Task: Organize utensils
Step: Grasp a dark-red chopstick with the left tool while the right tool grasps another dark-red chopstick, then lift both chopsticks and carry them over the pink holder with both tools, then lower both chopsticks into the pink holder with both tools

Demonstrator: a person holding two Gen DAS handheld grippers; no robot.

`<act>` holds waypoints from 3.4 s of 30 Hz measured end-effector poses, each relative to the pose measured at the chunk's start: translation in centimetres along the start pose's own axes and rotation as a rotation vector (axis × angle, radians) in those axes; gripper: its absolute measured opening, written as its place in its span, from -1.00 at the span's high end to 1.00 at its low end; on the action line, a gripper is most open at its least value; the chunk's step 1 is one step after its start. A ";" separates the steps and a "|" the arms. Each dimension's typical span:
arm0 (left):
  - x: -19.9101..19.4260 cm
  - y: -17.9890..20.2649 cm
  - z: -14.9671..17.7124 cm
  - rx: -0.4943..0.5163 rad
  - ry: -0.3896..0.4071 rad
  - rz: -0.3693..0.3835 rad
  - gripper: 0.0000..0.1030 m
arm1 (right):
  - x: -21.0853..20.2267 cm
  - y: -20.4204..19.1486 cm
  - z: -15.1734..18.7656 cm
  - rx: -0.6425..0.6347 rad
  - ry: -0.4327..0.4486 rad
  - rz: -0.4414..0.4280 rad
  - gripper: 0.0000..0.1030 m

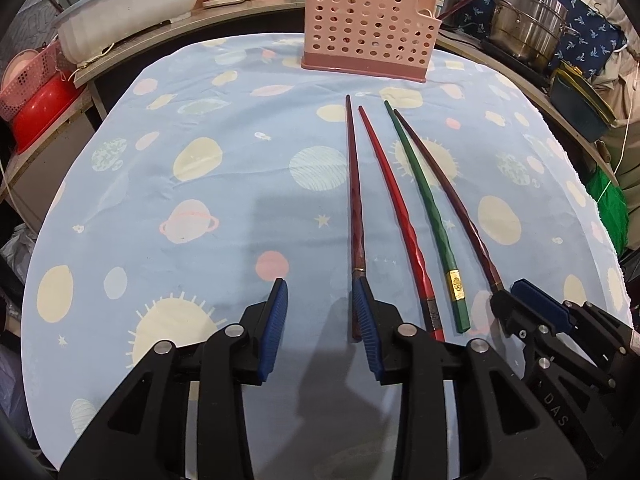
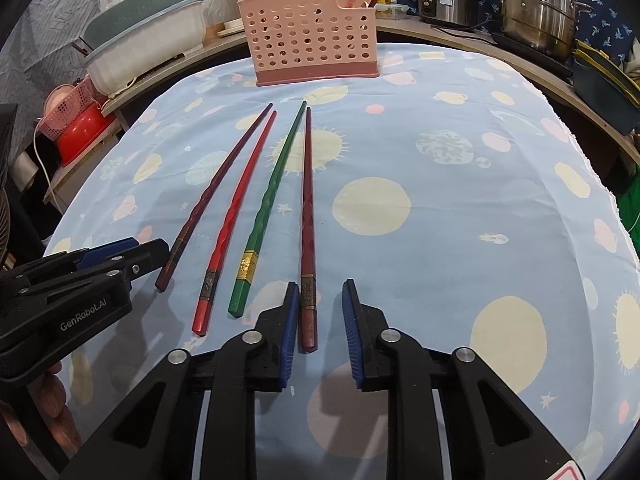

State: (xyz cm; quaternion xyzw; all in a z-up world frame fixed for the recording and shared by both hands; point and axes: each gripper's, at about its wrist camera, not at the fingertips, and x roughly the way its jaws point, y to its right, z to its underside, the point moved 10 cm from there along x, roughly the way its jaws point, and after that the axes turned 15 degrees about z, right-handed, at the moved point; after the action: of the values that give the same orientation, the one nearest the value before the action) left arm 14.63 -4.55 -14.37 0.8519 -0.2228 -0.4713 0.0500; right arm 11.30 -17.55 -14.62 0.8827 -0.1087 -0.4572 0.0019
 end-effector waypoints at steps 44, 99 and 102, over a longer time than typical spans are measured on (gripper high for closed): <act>-1.4 2.1 0.0 0.059 0.006 0.018 0.87 | -2.8 1.2 -0.1 0.044 0.029 -0.032 0.86; -20.7 7.0 -25.9 0.145 0.459 0.071 0.87 | -19.2 6.6 -25.8 0.169 0.483 -0.099 0.86; -20.6 7.3 -28.5 0.165 0.481 0.056 0.87 | -18.5 6.3 -28.5 0.170 0.487 -0.113 0.86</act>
State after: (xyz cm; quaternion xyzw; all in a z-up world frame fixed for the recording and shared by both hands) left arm 26.33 -5.84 19.56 0.9342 -0.2657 -0.2339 0.0451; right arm 22.79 -22.88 17.51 0.9684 -0.0937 -0.2197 -0.0716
